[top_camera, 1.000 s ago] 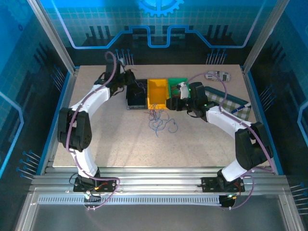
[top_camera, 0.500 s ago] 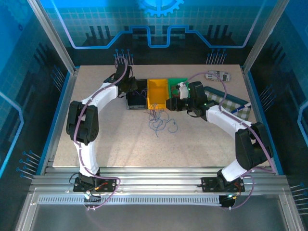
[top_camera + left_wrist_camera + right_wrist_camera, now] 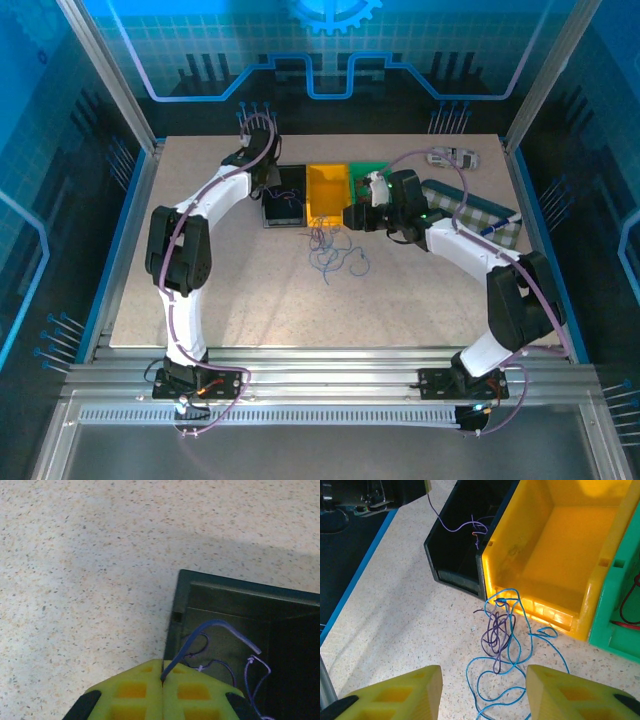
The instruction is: Untangle the cables
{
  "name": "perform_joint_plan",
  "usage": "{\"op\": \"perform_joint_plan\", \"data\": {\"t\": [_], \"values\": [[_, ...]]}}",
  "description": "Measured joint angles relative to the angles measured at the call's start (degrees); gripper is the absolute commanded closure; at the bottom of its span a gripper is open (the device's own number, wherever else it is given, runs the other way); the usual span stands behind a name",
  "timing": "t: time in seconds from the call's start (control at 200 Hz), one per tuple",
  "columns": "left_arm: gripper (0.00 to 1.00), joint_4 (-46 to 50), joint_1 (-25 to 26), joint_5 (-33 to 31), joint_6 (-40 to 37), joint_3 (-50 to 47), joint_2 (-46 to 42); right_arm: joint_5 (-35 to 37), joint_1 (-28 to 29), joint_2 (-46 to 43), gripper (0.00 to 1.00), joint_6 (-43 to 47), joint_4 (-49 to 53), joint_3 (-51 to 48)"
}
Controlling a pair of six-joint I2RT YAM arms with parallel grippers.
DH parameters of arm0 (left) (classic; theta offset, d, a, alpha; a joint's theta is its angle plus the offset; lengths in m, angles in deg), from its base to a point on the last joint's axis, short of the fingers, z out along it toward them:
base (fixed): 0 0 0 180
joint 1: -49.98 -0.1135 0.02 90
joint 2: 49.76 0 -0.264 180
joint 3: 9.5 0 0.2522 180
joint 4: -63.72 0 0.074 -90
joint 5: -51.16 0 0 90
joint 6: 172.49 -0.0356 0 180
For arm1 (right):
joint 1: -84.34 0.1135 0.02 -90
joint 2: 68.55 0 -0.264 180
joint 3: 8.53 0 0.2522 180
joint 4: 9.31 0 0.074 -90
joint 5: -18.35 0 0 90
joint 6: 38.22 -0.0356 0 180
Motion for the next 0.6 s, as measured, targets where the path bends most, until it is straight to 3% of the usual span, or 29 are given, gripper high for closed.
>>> {"op": "perform_joint_plan", "data": {"t": [0.295,0.45,0.601], "values": [[1.00,-1.0,3.0,9.7,0.1,2.1,2.8,0.1,0.0,0.5,0.52,0.0,0.0,0.1],[0.59,-0.8,3.0,12.0,0.7,4.8,5.6,0.2,0.0,0.5,0.52,0.0,0.0,0.1],[0.45,-0.7,3.0,12.0,0.0,5.7,5.6,0.4,0.0,0.5,0.52,0.2,0.0,0.1]]}}
